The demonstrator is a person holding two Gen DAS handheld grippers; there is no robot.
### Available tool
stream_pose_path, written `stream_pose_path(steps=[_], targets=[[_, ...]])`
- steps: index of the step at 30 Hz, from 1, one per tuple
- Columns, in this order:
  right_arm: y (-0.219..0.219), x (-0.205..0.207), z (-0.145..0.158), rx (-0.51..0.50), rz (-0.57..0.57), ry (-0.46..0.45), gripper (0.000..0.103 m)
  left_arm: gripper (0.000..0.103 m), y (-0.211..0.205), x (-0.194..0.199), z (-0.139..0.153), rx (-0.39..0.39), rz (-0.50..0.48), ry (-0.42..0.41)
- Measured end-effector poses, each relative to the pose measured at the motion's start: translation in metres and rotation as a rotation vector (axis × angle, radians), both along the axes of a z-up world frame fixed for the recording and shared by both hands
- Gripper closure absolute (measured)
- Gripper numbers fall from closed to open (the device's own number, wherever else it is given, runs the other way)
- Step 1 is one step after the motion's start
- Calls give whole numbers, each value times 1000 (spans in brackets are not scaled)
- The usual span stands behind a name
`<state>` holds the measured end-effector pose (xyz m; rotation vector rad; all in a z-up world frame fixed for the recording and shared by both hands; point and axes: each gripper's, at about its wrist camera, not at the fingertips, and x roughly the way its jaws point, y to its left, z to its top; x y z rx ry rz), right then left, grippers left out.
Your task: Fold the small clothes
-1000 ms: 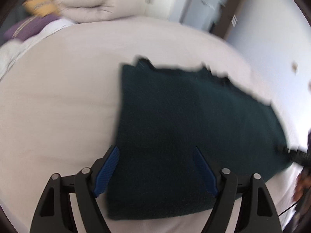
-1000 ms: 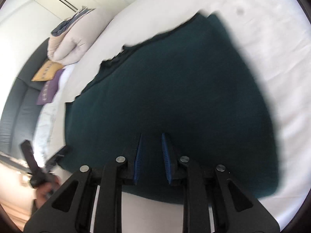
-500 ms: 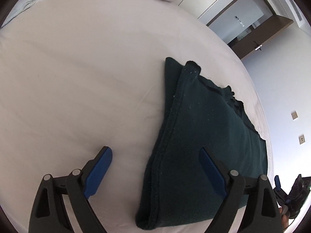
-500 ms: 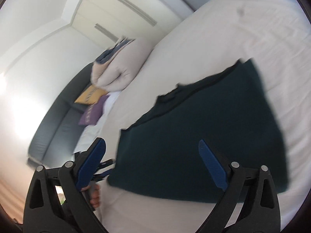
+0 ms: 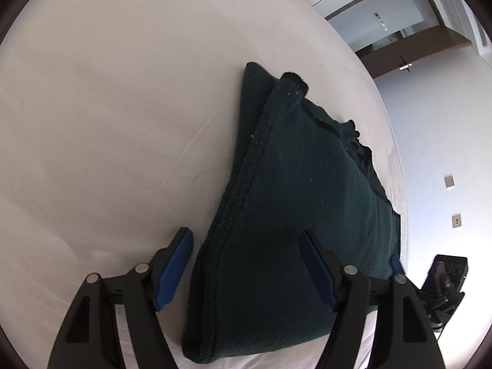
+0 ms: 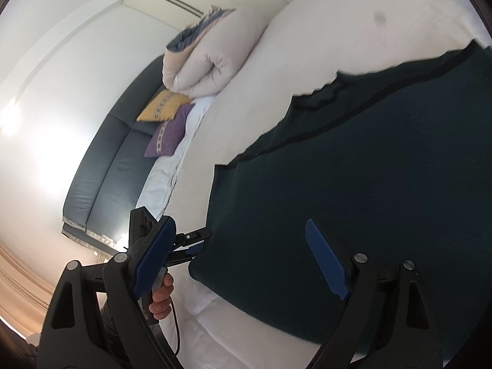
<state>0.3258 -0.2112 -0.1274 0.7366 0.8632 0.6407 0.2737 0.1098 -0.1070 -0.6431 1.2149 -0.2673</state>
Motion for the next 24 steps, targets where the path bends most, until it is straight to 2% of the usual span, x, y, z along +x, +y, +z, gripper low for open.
stream_pose_path(steps=[2, 3, 4, 5, 7, 8, 12, 15, 19, 24], targets=[[11, 17, -10, 7, 3, 27, 16, 28, -7, 4, 2, 20, -35, 15], [12, 18, -12, 14, 5, 39, 16, 32, -13, 5, 4, 39, -65, 15], [15, 25, -18, 13, 5, 57, 16, 46, -17, 6, 4, 49, -83, 18], [17, 29, -23, 0, -5, 80, 16, 54, -20, 7, 4, 63, -100, 26], [21, 35, -32, -5, -12, 102, 16, 81, -20, 5, 3, 42, -102, 27], [22, 38, -38, -6, -15, 108, 16, 85, -17, 4, 2, 23, -96, 29], [17, 42, -45, 6, -19, 105, 18, 89, -11, -1, 5, -34, -53, 28], [6, 43, -45, 20, -35, 104, 18, 90, -16, -1, 16, -40, -41, 12], [-17, 41, -46, 74, -66, 111, 18, 90, -35, -2, 48, -49, -59, -44], [-51, 40, -49, 192, -102, 132, 18, 91, -95, -1, 97, -18, -149, -137]])
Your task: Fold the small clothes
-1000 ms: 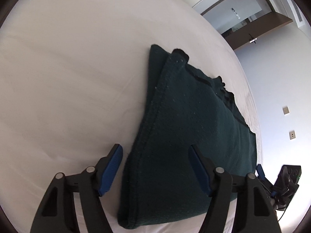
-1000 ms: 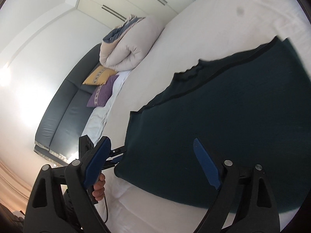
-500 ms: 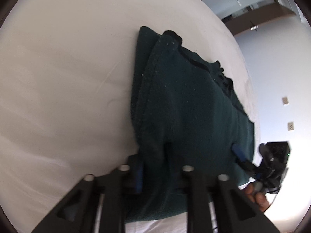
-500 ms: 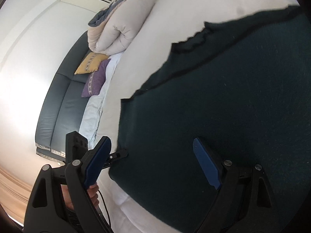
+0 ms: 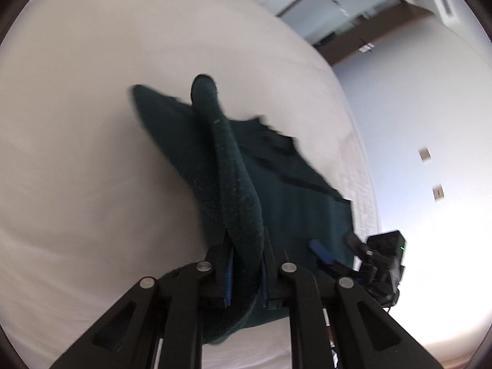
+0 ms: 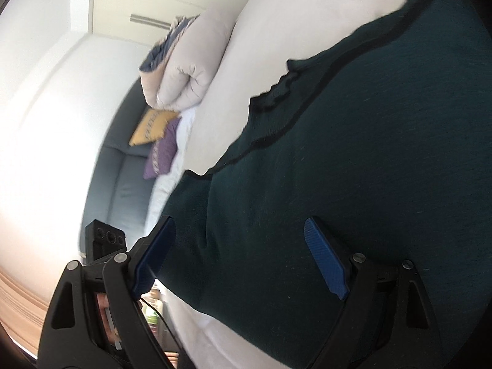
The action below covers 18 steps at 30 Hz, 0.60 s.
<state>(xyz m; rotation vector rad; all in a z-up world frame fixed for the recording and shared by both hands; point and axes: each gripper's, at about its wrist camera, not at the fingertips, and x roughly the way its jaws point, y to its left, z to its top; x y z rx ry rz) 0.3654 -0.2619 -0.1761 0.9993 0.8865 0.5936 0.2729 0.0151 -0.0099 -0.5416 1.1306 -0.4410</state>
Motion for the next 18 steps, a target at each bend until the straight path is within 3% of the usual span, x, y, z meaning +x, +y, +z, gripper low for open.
stream_pose_path(steps=[6, 14, 17, 18], targets=[[-44, -3, 6, 129, -23, -20, 16, 91, -118, -2, 24, 79, -174, -91], [-97, 16, -8, 270, -40, 34, 16, 88, -235, -17, -32, 167, -352, -83], [-113, 20, -16, 309, -59, 46, 16, 62, -237, -27, -32, 96, -365, -92], [-116, 21, -17, 313, -59, 45, 16, 44, -233, -31, -26, 48, -372, -106]])
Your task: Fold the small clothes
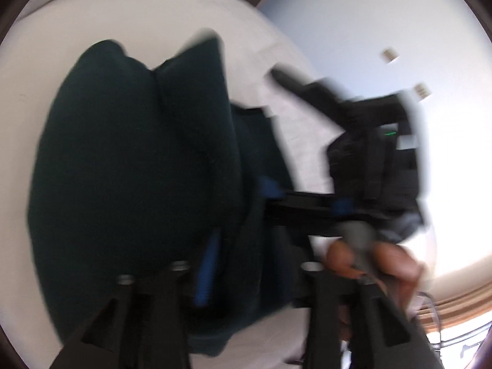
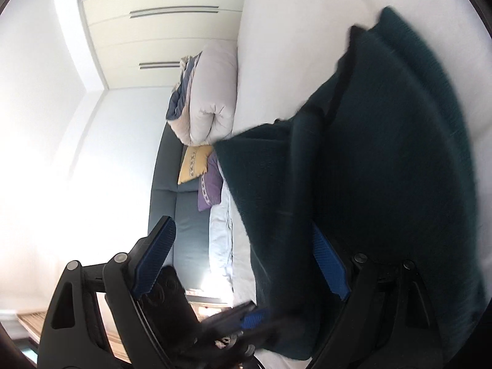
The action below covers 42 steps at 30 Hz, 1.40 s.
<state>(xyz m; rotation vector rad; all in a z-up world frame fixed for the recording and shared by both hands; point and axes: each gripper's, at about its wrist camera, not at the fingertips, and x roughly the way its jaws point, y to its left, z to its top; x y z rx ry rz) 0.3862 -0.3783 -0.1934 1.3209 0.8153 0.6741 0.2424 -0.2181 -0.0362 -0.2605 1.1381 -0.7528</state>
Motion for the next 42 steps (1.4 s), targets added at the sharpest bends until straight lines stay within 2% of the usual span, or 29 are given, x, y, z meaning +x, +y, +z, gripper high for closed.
stream_pose_path(steps=[1, 2, 4, 7, 9, 11, 14, 15, 16, 17, 18, 19, 21, 25, 31, 36, 40, 42], targets=[[-2, 1, 0, 1, 3, -4, 16, 30, 5, -5, 10, -38, -9, -24], [-3, 2, 0, -7, 6, -2, 16, 26, 12, -9, 20, -45, -5, -62], [-5, 0, 4, -35, 17, 2, 16, 22, 26, -16, 37, -57, -6, -130], [-2, 3, 16, -134, 49, 7, 16, 22, 53, -17, 44, -35, 23, -182], [4, 4, 21, -204, 73, 16, 16, 22, 72, -14, 37, -18, 58, -178], [14, 4, 28, -308, 113, 24, 16, 22, 96, -12, 22, -20, 101, -128], [38, -2, 33, -463, 162, 21, 19, 22, 103, -7, 3, -32, 149, -87], [44, -2, 36, -526, 175, 24, 28, 22, 105, -7, -1, -36, 151, -80], [47, -3, 37, -587, 182, 38, 42, 22, 110, -8, -4, -39, 153, -74], [47, -3, 37, -630, 177, 52, 51, 22, 111, -9, -6, -39, 153, -72], [46, -3, 37, -657, 171, 64, 76, 22, 110, -9, -7, -40, 152, -71], [44, -5, 38, -665, 165, 70, 84, 22, 109, -9, -7, -44, 150, -72], [29, -12, 47, -682, 137, 60, 87, 22, 105, -10, -7, -49, 150, -75], [12, -21, 68, -716, 99, 28, 88, 22, 99, -11, -3, -52, 151, -79], [-24, -36, 82, -722, 42, 16, 88, 22, 92, -11, 0, -35, 137, -88], [-38, -49, 74, -705, 39, 44, 88, 22, 85, -9, 1, -17, 123, -91], [-63, -59, 59, -654, -22, 54, 88, 22, 83, -8, 0, 7, 111, -105], [-69, -60, 52, -671, -25, 58, 88, 22, 86, -7, -3, 11, 113, -106]])
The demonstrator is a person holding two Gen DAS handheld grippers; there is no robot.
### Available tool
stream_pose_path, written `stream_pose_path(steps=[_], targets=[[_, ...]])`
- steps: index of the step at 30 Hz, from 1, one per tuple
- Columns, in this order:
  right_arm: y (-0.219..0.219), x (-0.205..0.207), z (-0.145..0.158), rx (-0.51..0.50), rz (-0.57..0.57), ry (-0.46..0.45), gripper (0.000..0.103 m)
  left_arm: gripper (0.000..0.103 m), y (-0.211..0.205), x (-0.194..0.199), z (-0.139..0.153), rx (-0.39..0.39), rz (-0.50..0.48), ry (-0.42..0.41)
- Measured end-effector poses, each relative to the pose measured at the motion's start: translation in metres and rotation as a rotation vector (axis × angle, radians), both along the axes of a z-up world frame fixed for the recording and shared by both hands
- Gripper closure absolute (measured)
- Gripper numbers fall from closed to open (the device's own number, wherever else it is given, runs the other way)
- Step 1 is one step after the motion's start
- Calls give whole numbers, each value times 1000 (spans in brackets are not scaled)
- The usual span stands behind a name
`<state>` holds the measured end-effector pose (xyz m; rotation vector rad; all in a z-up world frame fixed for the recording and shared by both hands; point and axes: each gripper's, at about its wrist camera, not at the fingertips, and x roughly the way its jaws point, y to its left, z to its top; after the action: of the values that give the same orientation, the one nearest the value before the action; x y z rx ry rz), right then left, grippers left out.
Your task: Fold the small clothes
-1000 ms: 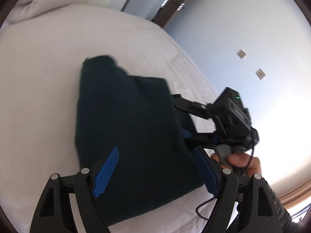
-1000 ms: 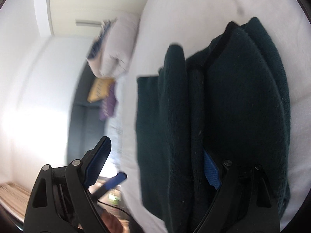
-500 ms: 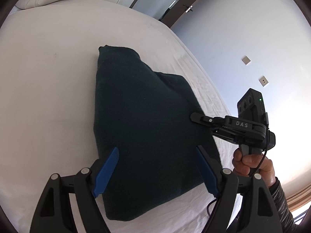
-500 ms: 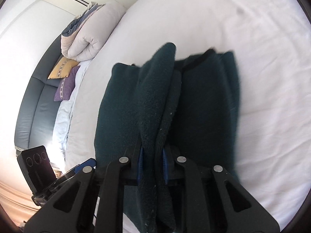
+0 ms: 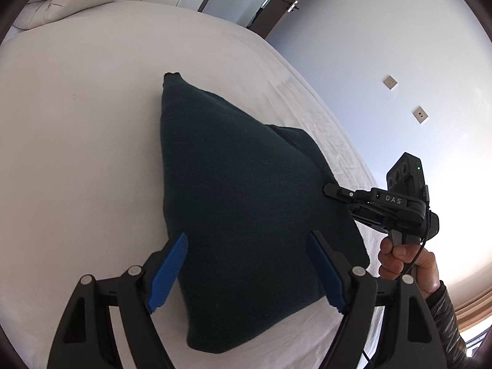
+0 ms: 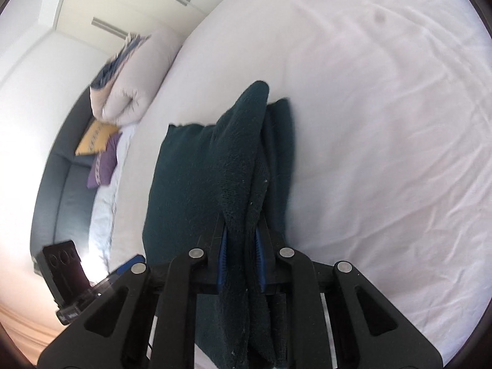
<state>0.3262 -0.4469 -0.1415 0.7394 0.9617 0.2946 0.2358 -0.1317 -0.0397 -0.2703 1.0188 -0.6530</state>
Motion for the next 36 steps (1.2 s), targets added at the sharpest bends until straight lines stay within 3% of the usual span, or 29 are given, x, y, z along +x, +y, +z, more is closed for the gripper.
stream_pose_path(steps=[3, 6, 9, 11, 13, 15, 19, 23, 26, 27, 28, 32, 36], targets=[[7, 6, -16, -64, 62, 42, 88, 22, 0, 6, -5, 11, 15, 14], [-8, -3, -20, 56, 10, 46, 85, 22, 2, 6, -10, 36, 24, 16], [-15, -15, -9, 51, -25, 44, 80, 22, 14, 10, -8, 44, 67, -15], [-19, -28, 6, 15, -66, -7, 69, 22, 23, 18, -9, 41, 106, -9], [-25, -37, 24, -14, -117, -50, 34, 22, 27, 25, -10, 41, 127, -3], [-25, -44, 37, -39, -125, -103, 27, 19, 24, 32, -12, 59, 128, -10], [-11, -33, 35, -71, -35, -24, 27, 17, 15, 48, -30, 71, 121, 60], [5, -21, 3, -51, -26, 81, 27, 17, 0, 56, -41, 75, 101, 122], [22, -18, 7, -152, 8, 65, 30, 29, -13, 62, -48, 94, 36, 147], [28, -16, 9, -189, 20, 72, 40, 37, -15, 63, -48, 85, 24, 161], [33, -15, 11, -204, 34, 80, 56, 40, -17, 66, -49, 84, 29, 183], [46, -20, 18, -261, 42, 87, 71, 52, -23, 64, -42, 131, 32, 177], [71, -31, 36, -437, 61, 41, 79, 61, -31, 53, -29, 198, 23, 120]])
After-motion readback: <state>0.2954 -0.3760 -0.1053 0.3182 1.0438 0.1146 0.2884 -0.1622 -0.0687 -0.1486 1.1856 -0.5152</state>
